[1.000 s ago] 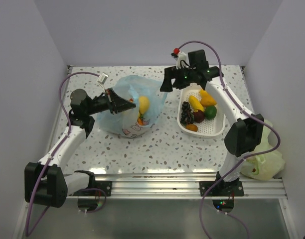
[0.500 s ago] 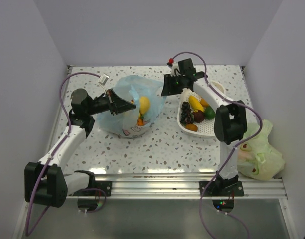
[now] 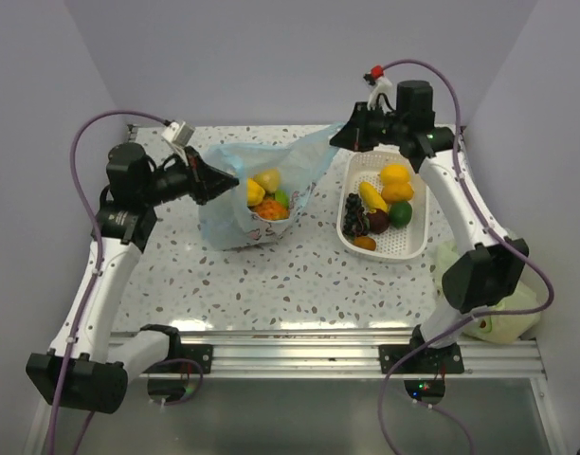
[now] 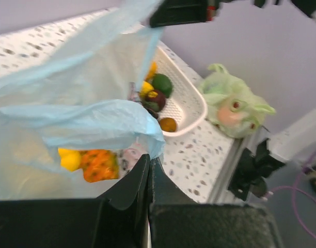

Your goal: Place the fake fruits into the plastic bag and tie a complex knot

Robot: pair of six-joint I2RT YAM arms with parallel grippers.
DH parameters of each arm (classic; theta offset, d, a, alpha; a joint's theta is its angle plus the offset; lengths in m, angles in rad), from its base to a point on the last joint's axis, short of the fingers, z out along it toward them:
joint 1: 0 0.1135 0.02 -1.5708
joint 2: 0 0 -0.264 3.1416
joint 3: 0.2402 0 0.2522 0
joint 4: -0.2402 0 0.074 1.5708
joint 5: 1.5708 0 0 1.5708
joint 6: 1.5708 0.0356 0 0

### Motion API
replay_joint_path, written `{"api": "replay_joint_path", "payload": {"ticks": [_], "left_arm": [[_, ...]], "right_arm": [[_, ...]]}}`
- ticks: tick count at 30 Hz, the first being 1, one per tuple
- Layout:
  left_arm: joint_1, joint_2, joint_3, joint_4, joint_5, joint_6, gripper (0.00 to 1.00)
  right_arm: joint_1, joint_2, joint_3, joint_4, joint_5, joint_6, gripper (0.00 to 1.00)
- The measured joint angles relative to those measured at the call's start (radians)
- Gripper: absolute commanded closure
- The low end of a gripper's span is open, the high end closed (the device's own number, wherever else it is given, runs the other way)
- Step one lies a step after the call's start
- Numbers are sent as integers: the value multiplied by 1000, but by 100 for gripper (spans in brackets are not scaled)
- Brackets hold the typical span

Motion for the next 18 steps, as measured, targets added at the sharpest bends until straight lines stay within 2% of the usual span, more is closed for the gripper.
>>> {"api": "replay_joint_path", "payload": {"ticks": [3, 8, 12, 18], "left_arm": [[3, -26, 113, -142, -176, 115, 100], [8, -68, 262, -278, -482, 252, 100], [9, -108, 290, -338, -590, 313, 100], [9, -141, 285, -392, -642, 359, 100]], "right_arm": [[-18, -87, 20, 5, -49, 8, 100], [-30, -102, 104, -4, -98, 9, 100], [-59, -103, 115, -26, -102, -29, 100], [-66, -105, 71, -114, -99, -151, 100]]}}
